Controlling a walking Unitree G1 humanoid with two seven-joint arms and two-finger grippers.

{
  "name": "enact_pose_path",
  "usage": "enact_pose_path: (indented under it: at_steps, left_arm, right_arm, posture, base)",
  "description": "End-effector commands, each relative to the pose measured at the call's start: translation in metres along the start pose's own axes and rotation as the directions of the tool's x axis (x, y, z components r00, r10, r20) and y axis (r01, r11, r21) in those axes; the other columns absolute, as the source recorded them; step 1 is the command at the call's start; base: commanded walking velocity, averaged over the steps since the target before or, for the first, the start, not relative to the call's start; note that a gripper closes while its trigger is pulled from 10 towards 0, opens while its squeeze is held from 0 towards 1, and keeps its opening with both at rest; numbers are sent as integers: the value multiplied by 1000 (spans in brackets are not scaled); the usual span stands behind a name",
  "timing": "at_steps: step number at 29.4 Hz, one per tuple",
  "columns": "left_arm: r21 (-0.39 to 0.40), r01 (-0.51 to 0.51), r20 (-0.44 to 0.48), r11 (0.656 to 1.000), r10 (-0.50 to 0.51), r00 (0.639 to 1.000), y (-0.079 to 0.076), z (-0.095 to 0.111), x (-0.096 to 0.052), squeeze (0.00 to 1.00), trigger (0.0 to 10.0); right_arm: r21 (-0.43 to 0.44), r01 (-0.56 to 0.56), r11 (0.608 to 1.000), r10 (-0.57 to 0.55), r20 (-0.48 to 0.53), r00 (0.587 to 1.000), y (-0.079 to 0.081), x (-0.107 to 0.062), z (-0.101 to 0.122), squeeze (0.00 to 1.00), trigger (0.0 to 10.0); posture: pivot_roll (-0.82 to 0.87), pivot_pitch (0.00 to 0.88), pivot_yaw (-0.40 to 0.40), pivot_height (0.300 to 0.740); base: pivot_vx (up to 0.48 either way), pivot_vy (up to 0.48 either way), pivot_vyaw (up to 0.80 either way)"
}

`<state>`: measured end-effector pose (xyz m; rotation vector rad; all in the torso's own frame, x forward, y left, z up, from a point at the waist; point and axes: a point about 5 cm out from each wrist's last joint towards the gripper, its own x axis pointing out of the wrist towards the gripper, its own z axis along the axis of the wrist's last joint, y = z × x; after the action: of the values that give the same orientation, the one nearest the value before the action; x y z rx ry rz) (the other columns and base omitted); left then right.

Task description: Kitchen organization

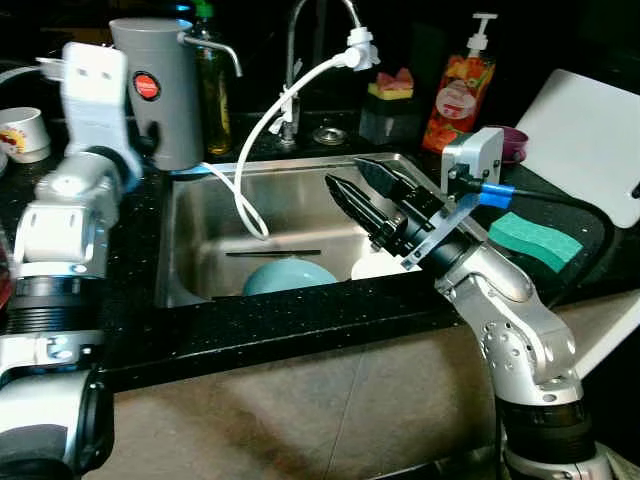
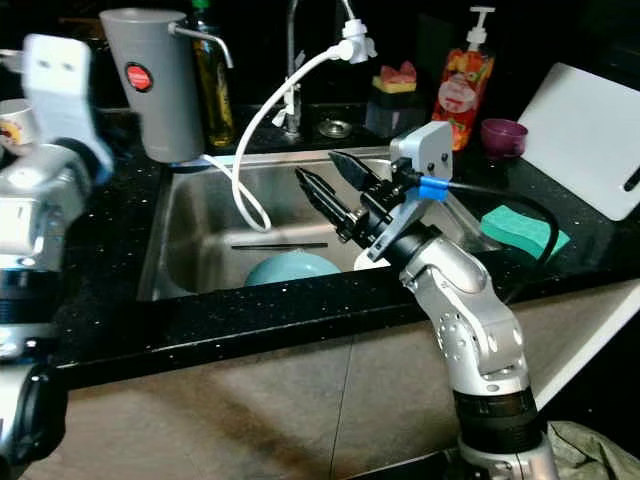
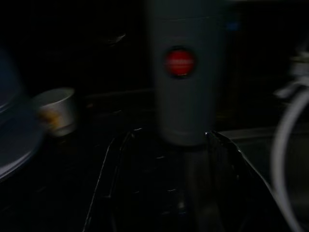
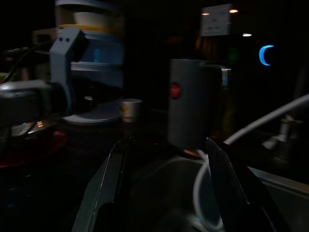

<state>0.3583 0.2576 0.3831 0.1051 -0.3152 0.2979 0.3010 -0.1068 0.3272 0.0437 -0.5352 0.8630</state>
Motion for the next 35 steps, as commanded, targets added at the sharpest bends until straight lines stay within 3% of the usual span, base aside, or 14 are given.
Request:
enact_pose_path:
  at_steps: [1,2,3,5,9,15,21,22,24,31,32,33,34,35]
  left_arm:
    - [8,-183,-23,983,183,983,34,0,-4,0,10000]
    - [8,-183,-23,983,183,983,34,0,-4,0,10000]
    - [9,-258,-28,966,258,966,47,1,-7,0,10000]
    - [11,-313,-34,950,313,949,56,1,-10,0,10000]
    - [-36,-551,-127,834,543,830,88,-11,-26,0,10000]
    - [-46,-606,-207,794,586,783,94,-23,-35,0,10000]
    - [-38,-622,-252,782,595,763,95,-31,-44,0,10000]
    - [-42,-623,-256,781,595,762,95,-31,-45,973,10000]
    - [-47,-630,-260,775,600,757,96,-32,-47,1000,10000]
    - [-70,-676,-289,734,633,718,98,-33,-50,1000,10000]
    - [-71,-683,-297,727,639,710,99,-34,-51,898,10000]
    - [-71,-688,-302,722,642,705,100,-34,-52,86,10000]
    - [-72,-691,-307,719,643,701,100,-35,-52,0,10000]
    - [-72,-691,-307,719,643,701,100,-35,-52,0,10000]
  right_arm:
    - [25,-65,998,65,3,998,10,-2,1,0,10000]
    - [25,-65,998,65,3,998,10,-2,1,0,10000]
    - [30,-82,996,82,4,997,11,-2,1,0,10000]
    - [34,-93,995,93,4,996,13,-3,1,0,10000]
    - [101,-168,981,165,43,985,19,-5,6,0,10000]
    - [130,-219,967,212,71,975,23,-7,12,0,10000]
    - [130,-223,966,216,65,974,23,-7,11,0,10000]
    - [130,-223,966,216,64,974,24,-7,10,0,10000]
    - [133,-224,965,217,64,974,24,-8,10,0,10000]
    - [146,-227,963,219,69,973,25,-7,10,0,10000]
    - [148,-228,962,220,69,973,25,-7,10,0,10000]
    - [150,-228,962,220,69,973,25,-7,9,0,10000]
    - [152,-228,962,219,69,973,25,-7,9,0,10000]
    - [152,-228,962,219,69,973,25,-7,9,0,10000]
  posture:
    - [96,184,-39,740]
    - [96,184,-39,740]
    - [96,184,-39,740]
    - [99,183,-40,740]
    - [103,178,-40,740]
    - [106,175,-39,740]
    - [110,173,-37,740]
    - [110,173,-37,740]
    - [110,173,-37,740]
    - [112,166,-37,740]
    - [112,166,-37,740]
    - [112,166,-37,740]
    - [112,168,-38,740]
    - [112,168,-38,740]
  base:
    - [0,0,0]
    - [0,0,0]
    - [0,0,0]
    - [0,0,0]
    - [0,0,0]
    - [0,0,0]
    - [0,0,0]
    - [0,0,0]
    - [0,0,0]
    - [0,0,0]
    - [0,0,0]
    - [0,0,0]
    - [0,0,0]
    - [0,0,0]
